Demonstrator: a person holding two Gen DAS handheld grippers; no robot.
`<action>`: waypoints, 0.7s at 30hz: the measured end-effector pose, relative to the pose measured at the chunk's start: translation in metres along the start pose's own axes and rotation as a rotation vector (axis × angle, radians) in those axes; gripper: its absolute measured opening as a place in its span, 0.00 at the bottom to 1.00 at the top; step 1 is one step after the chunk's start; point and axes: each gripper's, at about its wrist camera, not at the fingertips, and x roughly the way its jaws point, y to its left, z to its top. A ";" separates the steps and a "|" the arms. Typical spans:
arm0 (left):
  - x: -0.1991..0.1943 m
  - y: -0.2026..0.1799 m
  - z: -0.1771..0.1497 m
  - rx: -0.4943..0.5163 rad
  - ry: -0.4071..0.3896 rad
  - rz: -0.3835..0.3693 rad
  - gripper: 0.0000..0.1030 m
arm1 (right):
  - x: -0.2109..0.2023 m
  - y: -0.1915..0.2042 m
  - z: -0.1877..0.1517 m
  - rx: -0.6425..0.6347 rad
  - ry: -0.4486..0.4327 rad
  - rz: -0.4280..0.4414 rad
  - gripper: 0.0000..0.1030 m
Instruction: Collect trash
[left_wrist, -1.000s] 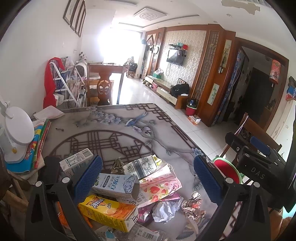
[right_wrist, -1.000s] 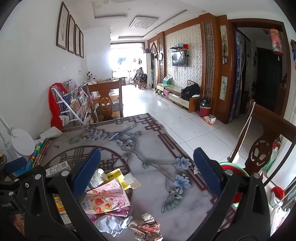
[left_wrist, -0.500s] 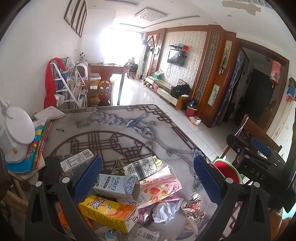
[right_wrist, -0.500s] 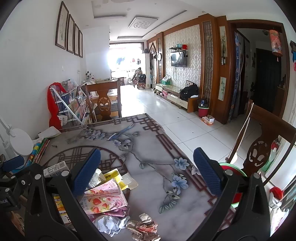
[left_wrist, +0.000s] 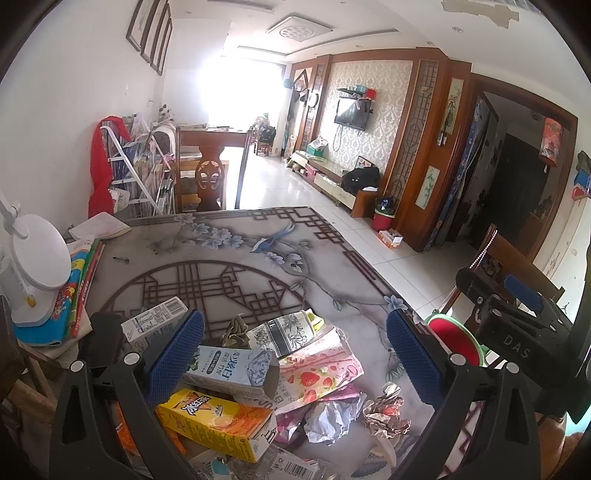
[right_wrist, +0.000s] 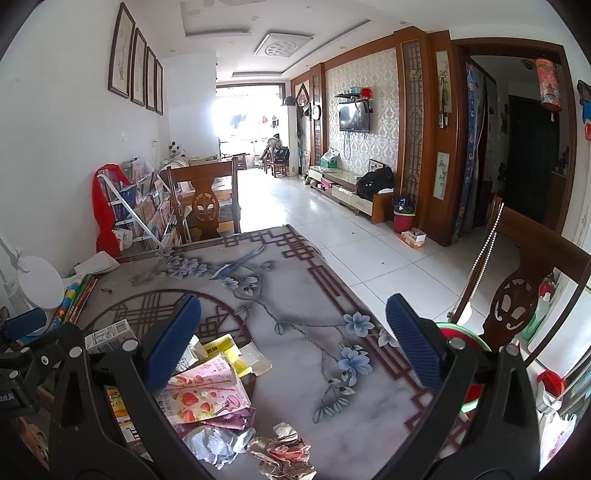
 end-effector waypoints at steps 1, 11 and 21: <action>0.000 0.000 0.000 0.000 0.000 0.000 0.92 | 0.000 0.000 0.000 0.000 -0.001 -0.001 0.96; -0.001 0.001 0.000 -0.001 0.001 0.003 0.92 | -0.001 -0.002 -0.002 -0.001 0.008 0.000 0.96; -0.020 0.030 -0.004 0.003 0.017 0.012 0.92 | 0.004 0.011 -0.006 -0.023 0.036 0.044 0.96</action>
